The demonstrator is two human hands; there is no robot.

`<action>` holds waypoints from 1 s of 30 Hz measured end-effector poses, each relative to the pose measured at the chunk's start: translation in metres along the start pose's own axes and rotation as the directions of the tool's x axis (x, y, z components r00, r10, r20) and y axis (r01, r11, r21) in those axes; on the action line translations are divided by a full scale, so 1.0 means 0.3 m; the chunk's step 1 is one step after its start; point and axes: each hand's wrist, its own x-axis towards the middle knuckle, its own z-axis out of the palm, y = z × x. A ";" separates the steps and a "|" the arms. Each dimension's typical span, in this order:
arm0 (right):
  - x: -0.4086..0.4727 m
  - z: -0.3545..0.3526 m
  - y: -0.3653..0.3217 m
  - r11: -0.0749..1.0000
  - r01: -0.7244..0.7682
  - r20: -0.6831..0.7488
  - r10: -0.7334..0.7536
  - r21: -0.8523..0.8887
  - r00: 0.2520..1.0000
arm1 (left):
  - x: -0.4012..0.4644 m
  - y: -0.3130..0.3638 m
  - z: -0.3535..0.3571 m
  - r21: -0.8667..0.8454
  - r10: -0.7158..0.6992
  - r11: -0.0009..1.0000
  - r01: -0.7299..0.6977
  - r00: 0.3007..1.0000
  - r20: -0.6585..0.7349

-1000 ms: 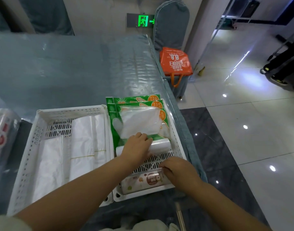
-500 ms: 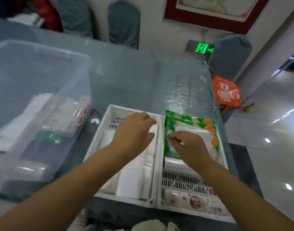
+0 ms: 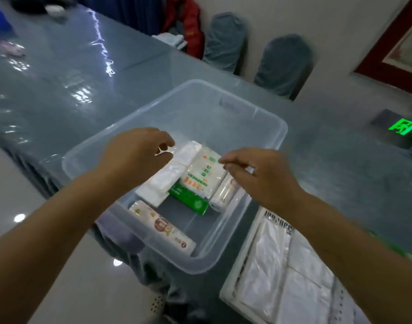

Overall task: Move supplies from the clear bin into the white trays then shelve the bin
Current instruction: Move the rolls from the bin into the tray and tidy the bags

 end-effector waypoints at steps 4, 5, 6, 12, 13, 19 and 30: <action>0.153 0.254 -0.080 0.986 0.028 0.468 0.052 -0.163 0.882 | 0.027 -0.203 -0.009 0.117 0.047 0.991 -0.070 0.981 0.188; 0.178 0.319 -0.088 0.963 0.088 0.621 0.094 -0.256 0.778 | 0.033 -0.241 -0.009 0.147 0.054 0.985 -0.088 0.973 0.223; 0.196 0.380 -0.095 0.929 0.180 0.744 0.133 -0.324 0.654 | 0.038 -0.273 -0.008 0.161 0.055 0.982 -0.097 0.967 0.248; 0.223 0.668 -0.076 0.833 0.420 0.930 0.285 -0.360 0.232 | 0.042 -0.355 0.019 0.005 0.096 0.995 -0.102 0.948 0.303; 0.216 0.701 -0.061 0.844 0.388 0.928 0.319 -0.370 0.192 | 0.043 -0.358 0.023 0.000 0.102 0.994 -0.107 0.946 0.308; 0.155 0.788 0.021 0.897 -0.051 0.886 0.442 -0.440 0.141 | 0.058 -0.364 0.030 -0.041 0.105 0.994 -0.097 0.921 0.376; 0.285 0.606 -0.018 0.864 0.218 0.822 0.312 -0.455 0.477 | 0.054 -0.355 0.027 -0.043 0.095 0.995 -0.086 0.944 0.315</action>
